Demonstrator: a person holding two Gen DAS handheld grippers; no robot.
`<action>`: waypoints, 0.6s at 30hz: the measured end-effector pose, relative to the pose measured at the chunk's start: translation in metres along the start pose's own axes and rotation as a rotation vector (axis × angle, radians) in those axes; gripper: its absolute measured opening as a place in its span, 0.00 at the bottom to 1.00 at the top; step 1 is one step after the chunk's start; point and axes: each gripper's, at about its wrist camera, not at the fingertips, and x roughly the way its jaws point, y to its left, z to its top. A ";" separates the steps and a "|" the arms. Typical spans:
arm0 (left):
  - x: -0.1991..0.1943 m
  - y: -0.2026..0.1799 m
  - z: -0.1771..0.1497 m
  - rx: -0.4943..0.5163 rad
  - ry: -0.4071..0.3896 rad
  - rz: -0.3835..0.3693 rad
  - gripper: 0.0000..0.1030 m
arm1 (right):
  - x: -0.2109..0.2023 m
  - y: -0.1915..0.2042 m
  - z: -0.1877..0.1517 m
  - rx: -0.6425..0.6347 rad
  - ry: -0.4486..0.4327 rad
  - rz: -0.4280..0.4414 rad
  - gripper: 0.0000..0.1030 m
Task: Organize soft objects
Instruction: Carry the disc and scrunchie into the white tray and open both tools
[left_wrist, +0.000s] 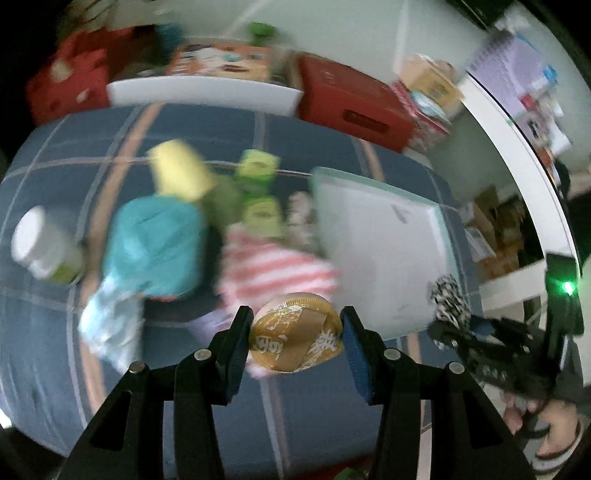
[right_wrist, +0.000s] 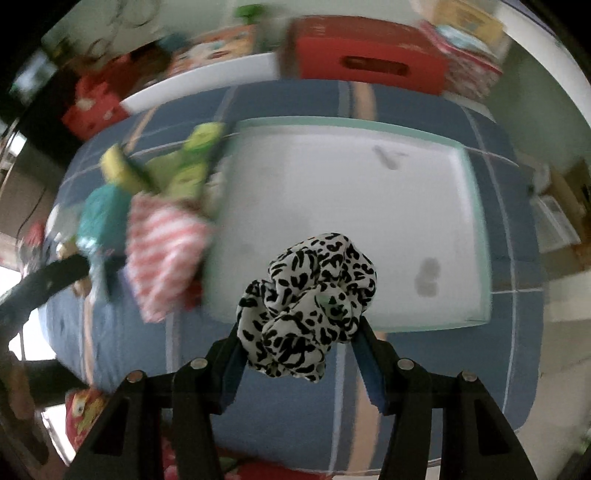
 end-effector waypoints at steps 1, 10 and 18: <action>0.008 -0.010 0.004 0.026 0.005 -0.007 0.48 | 0.004 -0.012 0.004 0.028 0.006 -0.006 0.56; 0.074 -0.078 0.019 0.194 0.038 -0.049 0.49 | 0.023 -0.100 0.026 0.197 0.041 -0.091 0.56; 0.106 -0.096 0.014 0.272 0.010 -0.090 0.49 | 0.030 -0.150 0.040 0.328 0.037 -0.118 0.56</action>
